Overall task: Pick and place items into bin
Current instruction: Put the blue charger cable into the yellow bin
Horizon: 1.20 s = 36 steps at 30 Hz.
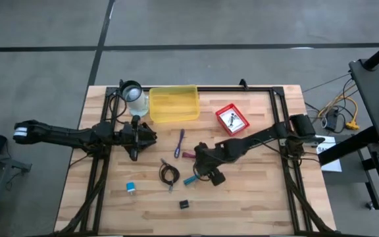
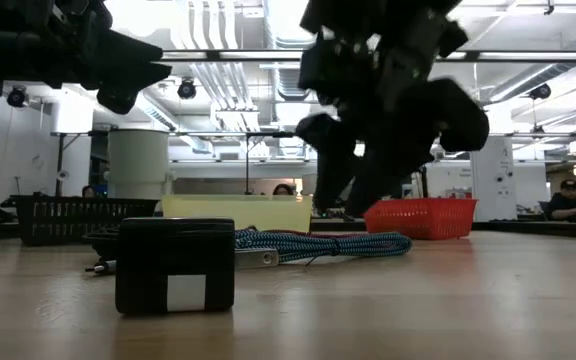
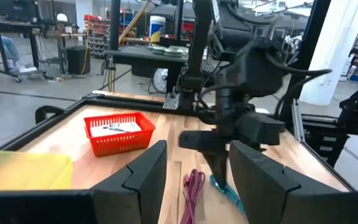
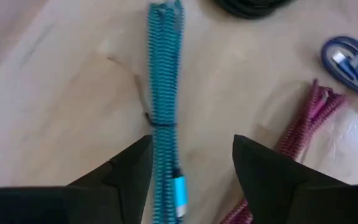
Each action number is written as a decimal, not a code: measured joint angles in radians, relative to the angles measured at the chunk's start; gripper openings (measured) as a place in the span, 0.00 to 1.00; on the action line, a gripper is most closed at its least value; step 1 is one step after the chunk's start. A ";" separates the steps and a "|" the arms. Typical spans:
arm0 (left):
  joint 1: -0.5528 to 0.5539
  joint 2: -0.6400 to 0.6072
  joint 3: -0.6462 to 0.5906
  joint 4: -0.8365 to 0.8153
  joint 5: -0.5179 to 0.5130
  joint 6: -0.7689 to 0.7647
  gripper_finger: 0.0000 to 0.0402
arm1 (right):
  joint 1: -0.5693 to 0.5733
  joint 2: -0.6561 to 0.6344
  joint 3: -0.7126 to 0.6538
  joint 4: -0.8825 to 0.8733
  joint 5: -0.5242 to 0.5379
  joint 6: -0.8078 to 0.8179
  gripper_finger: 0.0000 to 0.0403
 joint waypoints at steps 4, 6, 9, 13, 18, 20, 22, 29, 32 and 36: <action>0.000 0.011 0.000 0.000 0.000 0.000 0.40 | -0.033 0.007 -0.007 -0.014 -0.031 0.001 0.50; 0.000 0.019 0.000 0.004 0.000 0.000 0.40 | -0.038 0.007 -0.012 -0.022 -0.062 -0.004 0.50; 0.000 0.027 0.000 0.001 0.000 0.000 0.40 | -0.037 0.017 -0.012 -0.019 -0.070 -0.021 0.50; 0.000 0.043 0.000 0.000 0.000 0.001 0.40 | -0.032 0.045 -0.014 -0.022 -0.085 -0.030 0.50; 0.000 0.057 0.000 0.001 0.000 0.001 0.40 | -0.032 0.080 -0.012 -0.020 -0.099 -0.030 0.50; 0.000 0.058 0.000 0.002 0.000 0.001 0.40 | -0.032 0.087 -0.011 -0.021 -0.101 -0.030 0.50; 0.000 0.056 0.000 0.002 0.000 0.001 0.40 | -0.032 0.091 -0.004 -0.030 -0.101 -0.030 0.50; 0.000 0.056 0.000 0.004 0.000 0.001 0.40 | -0.031 0.087 0.013 -0.080 -0.095 -0.025 0.34; 0.000 0.055 0.000 0.002 0.000 0.001 0.40 | -0.031 0.087 0.023 -0.104 -0.088 -0.033 0.23; 0.000 0.053 0.000 0.001 0.000 0.001 0.40 | -0.031 0.087 0.034 -0.129 -0.087 -0.048 0.08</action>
